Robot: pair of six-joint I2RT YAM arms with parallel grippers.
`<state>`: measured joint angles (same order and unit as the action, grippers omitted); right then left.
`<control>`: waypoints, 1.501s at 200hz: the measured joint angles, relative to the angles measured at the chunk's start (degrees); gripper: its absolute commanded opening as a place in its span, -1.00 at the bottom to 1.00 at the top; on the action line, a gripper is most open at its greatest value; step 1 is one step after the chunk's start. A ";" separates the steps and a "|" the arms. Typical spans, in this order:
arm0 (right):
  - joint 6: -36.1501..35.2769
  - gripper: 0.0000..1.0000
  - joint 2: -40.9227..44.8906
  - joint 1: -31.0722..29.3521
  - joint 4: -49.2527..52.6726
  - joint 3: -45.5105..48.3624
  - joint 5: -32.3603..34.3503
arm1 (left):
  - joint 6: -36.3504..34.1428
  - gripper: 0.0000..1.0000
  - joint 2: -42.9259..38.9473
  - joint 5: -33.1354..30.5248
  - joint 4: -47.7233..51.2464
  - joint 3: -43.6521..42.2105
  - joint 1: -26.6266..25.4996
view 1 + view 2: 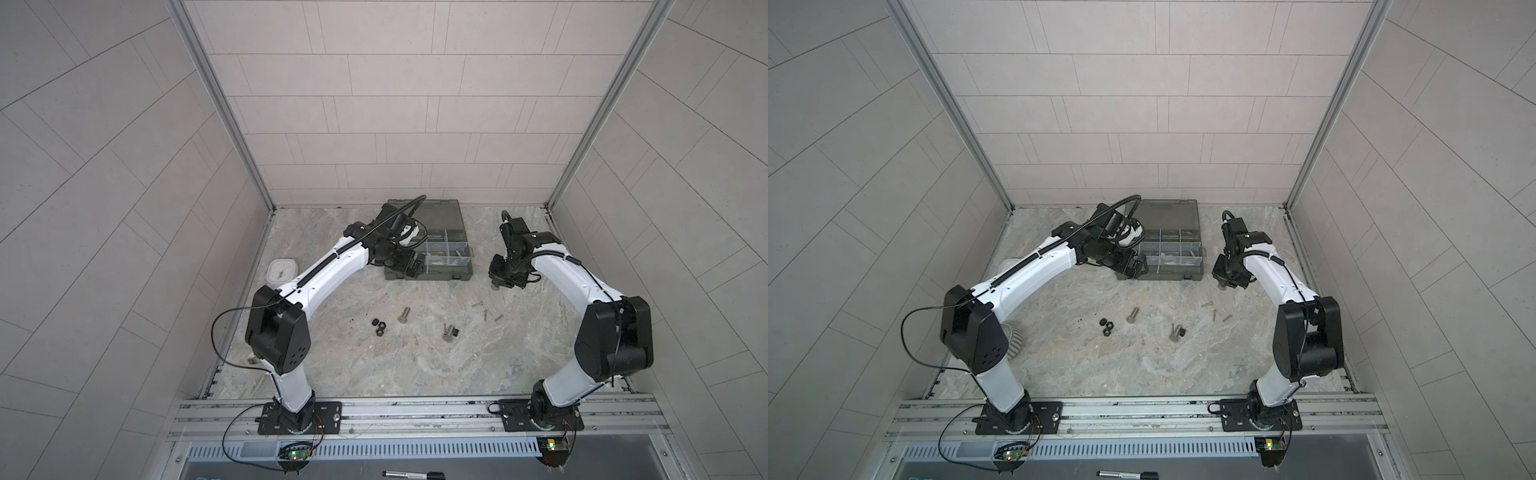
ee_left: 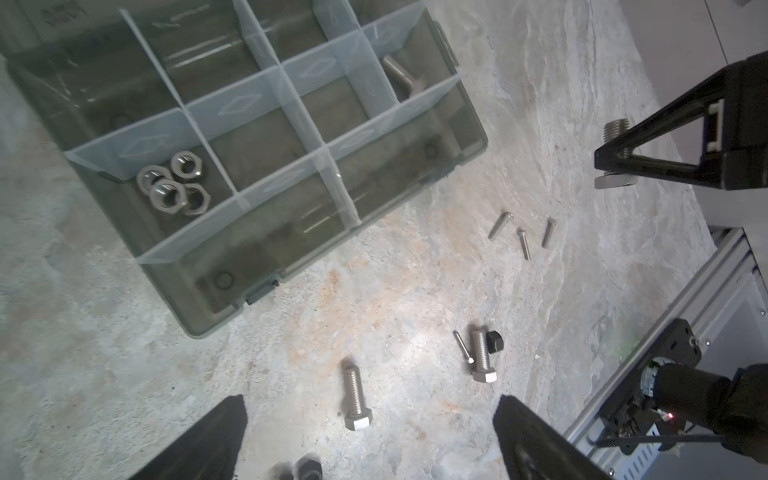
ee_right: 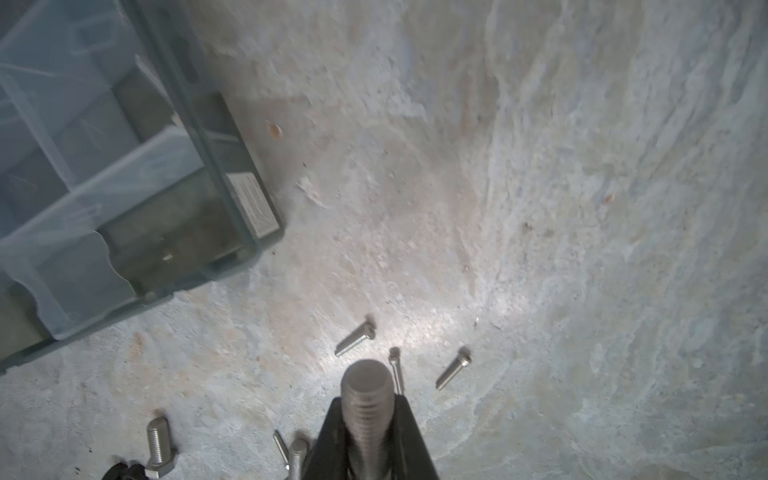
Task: Sort the screws and nuts into containers
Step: 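Carry the bolt to the box and release it beside the first bolt, then move the left gripper over a large hex bolt while the right gripper withdraws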
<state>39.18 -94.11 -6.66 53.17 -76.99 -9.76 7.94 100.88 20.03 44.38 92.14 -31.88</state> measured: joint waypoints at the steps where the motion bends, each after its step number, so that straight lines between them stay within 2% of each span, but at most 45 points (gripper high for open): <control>1: 0.00 -0.79 -0.20 -0.04 0.02 -0.22 -0.02 | 0.02 1.00 0.07 0.02 0.00 0.11 0.13; 53: 0.00 -0.79 -15.50 -1.97 1.46 -17.35 -0.33 | 0.37 1.00 5.25 0.83 -0.28 8.17 4.63; 100: 0.02 -0.78 -27.93 -3.26 3.93 -32.04 -0.42 | 1.73 1.00 6.62 2.67 -0.42 8.50 6.38; 139: 0.02 -0.77 -33.24 -4.28 5.29 -38.80 -0.61 | 1.95 1.00 6.67 4.00 -0.46 8.50 7.15; 149: 0.02 -0.68 -34.34 -4.44 5.40 -40.09 -0.76 | 2.34 1.00 6.67 4.63 -0.61 8.44 7.80; 169: 0.31 -0.18 -36.11 -4.50 5.77 -42.14 -1.44 | 3.23 1.00 6.71 5.99 -1.36 8.22 10.05; 177: -0.26 -0.10 -36.52 -4.48 5.97 -42.71 -1.60 | 3.74 1.00 6.71 6.47 -1.62 8.04 11.13; 213: -0.59 -0.10 -36.72 -4.50 6.86 -43.87 -2.10 | 5.29 1.00 6.93 7.43 -2.54 7.69 14.40; 252: -3.41 -0.11 -34.88 -5.51 9.81 -43.39 -0.04 | 5.75 1.00 6.88 7.45 -3.13 6.78 14.19; 276: -5.38 -0.09 -28.92 -8.04 10.49 -38.01 1.38 | 5.75 1.00 6.23 7.32 -3.72 3.28 13.46; 300: -6.25 -0.04 -20.44 -10.80 9.42 -28.13 0.76 | 5.77 1.00 4.68 6.73 -3.58 -1.64 12.11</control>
<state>32.93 -114.54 -17.45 62.59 -105.12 -8.99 13.72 105.56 26.76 40.80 90.50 -19.77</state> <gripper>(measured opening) 0.473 0.998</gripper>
